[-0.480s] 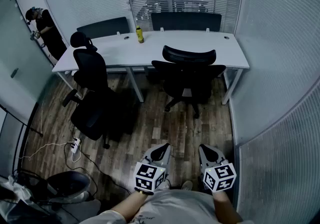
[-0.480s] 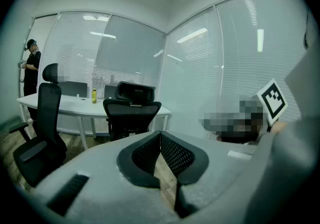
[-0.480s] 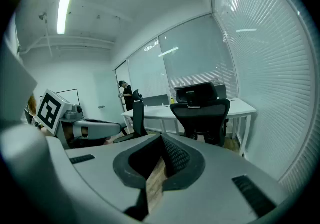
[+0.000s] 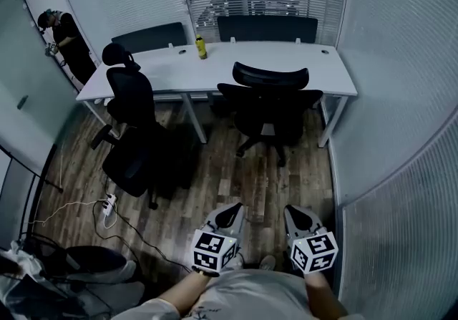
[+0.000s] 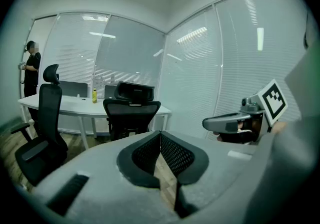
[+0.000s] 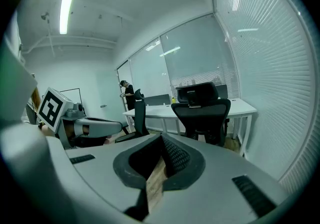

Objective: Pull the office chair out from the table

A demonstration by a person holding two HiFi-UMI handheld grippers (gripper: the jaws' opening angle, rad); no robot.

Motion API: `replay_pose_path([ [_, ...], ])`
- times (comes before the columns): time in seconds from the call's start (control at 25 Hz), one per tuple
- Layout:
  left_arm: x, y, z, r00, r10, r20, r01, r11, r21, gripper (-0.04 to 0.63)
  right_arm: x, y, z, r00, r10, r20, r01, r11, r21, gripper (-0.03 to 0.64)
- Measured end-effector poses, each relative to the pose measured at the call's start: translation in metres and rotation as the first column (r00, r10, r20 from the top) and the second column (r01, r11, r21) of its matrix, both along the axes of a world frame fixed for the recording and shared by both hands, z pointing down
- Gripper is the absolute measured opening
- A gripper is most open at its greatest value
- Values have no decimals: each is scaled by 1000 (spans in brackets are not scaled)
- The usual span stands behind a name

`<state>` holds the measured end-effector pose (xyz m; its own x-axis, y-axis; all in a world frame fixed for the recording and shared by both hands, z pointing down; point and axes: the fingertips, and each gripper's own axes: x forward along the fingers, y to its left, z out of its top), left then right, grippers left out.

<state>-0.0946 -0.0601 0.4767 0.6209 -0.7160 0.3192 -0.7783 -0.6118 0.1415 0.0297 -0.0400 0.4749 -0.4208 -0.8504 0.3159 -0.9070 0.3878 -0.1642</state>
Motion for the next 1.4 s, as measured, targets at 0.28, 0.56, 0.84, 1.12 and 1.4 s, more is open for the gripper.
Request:
replay_pose_path([
  [0.28,14,4,0,1000,-7,7,7,1000,-2,11,22,3,-2,999,35,39,-36,999,14,6],
  [0.56,37,10,-3,1000,-11,5,11,1000,4,11,43,12,-7,999,12,47,-15,999,50,6],
  [0.84,54,21,3,1000,-27,0,27,1000,6,12,66,24,3,998,18,65,-20,999,39,6],
  [1.12,63,5,15,1000,-19,-1,19,1000,-12,11,75,11,13,997,31,65,-33,999,27,6],
  [1.4,79,-43,23,1000,21,-18,-21,1000,-8,12,85,-31,21,998,45,48,-45,999,17,6],
])
